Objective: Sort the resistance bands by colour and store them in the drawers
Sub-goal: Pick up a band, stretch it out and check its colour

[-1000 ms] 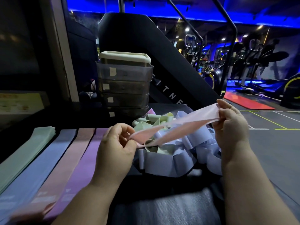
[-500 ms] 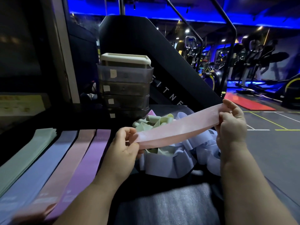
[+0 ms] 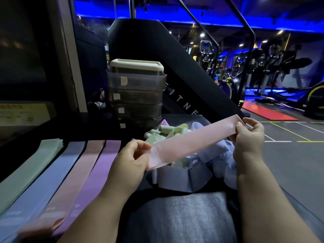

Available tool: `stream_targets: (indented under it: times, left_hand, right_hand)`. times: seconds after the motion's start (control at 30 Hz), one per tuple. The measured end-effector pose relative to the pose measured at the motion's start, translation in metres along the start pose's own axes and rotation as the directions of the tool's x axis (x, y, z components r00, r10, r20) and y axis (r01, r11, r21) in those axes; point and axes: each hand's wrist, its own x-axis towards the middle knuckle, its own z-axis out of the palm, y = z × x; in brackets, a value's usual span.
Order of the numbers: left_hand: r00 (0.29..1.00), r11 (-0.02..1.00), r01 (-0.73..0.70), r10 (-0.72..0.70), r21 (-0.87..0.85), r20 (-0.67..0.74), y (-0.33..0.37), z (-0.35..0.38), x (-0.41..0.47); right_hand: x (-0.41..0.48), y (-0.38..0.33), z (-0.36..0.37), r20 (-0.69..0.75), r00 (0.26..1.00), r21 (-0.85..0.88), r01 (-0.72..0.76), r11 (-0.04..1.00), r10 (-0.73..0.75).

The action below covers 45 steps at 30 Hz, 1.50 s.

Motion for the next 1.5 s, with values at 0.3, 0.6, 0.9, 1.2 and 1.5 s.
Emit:
stream_targets:
  times: [0.3,0.6,0.9,1.2,1.5]
  left_hand:
    - [0.996,0.929,-0.086,0.08,0.361,0.031,0.015,-0.017,-0.002]
    - [0.951,0.929,0.085,-0.183,0.359,0.25,0.031,-0.068,-0.033]
    - [0.937,0.939,0.096,-0.197,0.33,0.288,0.014,-0.119,-0.061]
    - [0.971,0.919,0.124,-0.189,0.374,0.143,-0.002,-0.166,-0.069]
    - [0.982,0.888,0.138,-0.182,0.439,0.058,-0.012,-0.201,-0.072]
  right_hand:
    - [-0.003,0.002,0.0,0.061,0.987,-0.215,0.16,0.963,-0.15]
    - [-0.031,-0.002,0.021,0.282,0.956,-0.026,0.092,0.995,-0.08]
    - [-0.069,-0.006,0.044,0.492,0.869,0.007,-0.063,0.998,0.052]
    - [-0.111,0.004,0.104,0.581,0.811,-0.178,0.052,0.983,0.063]
    - [-0.15,0.037,0.187,0.515,0.837,-0.317,-0.017,0.948,0.187]
